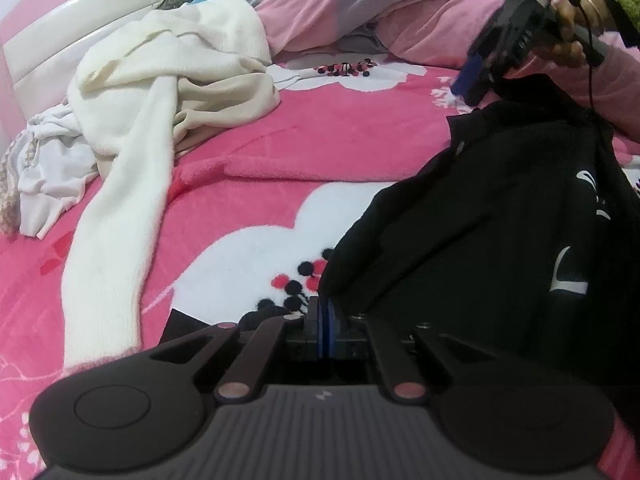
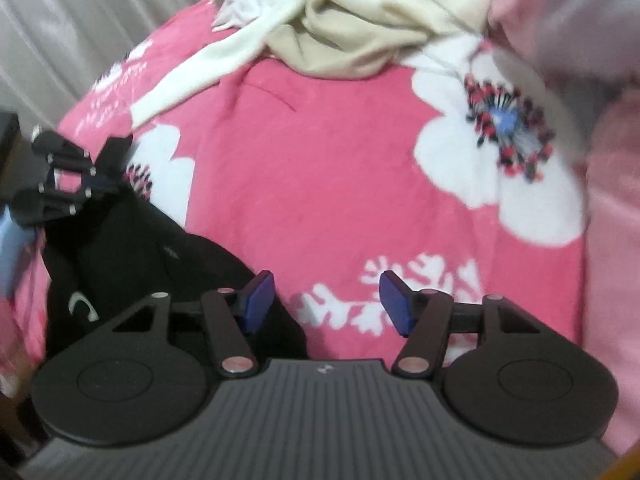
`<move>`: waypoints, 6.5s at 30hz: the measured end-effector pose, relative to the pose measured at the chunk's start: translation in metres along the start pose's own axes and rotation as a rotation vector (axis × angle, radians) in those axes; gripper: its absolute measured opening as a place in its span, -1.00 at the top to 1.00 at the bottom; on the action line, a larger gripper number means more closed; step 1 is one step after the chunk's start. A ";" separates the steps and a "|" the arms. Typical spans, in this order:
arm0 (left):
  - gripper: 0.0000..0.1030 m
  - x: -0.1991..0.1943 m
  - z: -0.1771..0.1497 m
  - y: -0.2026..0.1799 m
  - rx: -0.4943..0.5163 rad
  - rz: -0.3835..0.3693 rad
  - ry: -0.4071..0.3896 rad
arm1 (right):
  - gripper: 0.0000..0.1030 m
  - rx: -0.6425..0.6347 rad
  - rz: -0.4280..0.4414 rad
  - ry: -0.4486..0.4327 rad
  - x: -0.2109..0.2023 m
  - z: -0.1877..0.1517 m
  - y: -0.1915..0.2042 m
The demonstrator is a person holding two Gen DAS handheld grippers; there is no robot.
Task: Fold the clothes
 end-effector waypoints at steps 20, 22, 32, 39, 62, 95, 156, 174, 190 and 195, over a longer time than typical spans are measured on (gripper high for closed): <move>0.91 -0.001 -0.005 0.004 -0.039 0.000 -0.022 | 0.73 -0.660 -0.243 -0.056 -0.044 -0.101 0.134; 0.90 -0.001 -0.005 0.004 -0.039 0.003 -0.018 | 0.64 -0.605 -0.243 -0.078 -0.053 -0.093 0.126; 0.85 0.000 -0.002 0.001 -0.030 0.033 -0.001 | 0.48 -0.830 -0.272 -0.055 -0.029 -0.099 0.134; 0.88 -0.001 0.000 0.000 -0.037 0.059 -0.022 | 0.74 -0.956 -0.348 -0.026 -0.012 -0.102 0.133; 0.95 -0.028 0.080 0.161 -0.407 0.327 -0.270 | 0.90 -0.009 -0.336 -0.397 -0.035 0.108 0.020; -0.09 -0.037 0.021 0.244 -0.971 0.161 -0.353 | -0.12 0.577 -0.152 -0.381 0.035 0.145 -0.089; -0.17 -0.155 -0.017 0.080 -0.787 0.140 -0.307 | -0.09 0.086 0.030 -0.361 -0.171 0.043 0.164; 0.79 -0.052 -0.038 -0.160 -0.648 -0.327 0.113 | 0.57 0.623 0.204 0.107 -0.020 -0.187 0.189; 0.86 -0.160 -0.137 -0.071 -0.902 -0.032 0.099 | 0.95 0.750 -0.075 -0.027 -0.108 -0.247 0.080; 0.85 -0.157 -0.154 -0.090 -0.851 -0.045 0.182 | 0.95 0.728 -0.107 -0.026 -0.101 -0.247 0.073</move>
Point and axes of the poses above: each gripper's, at about its wrist camera, not at the fingertips, and x roughly the way its jaws point, y to its left, z to its top, the point moved 9 cm from there along x, roughly the way its jaws point, and after that the axes turned 5 degrees about -z, right-handed, at the moved point
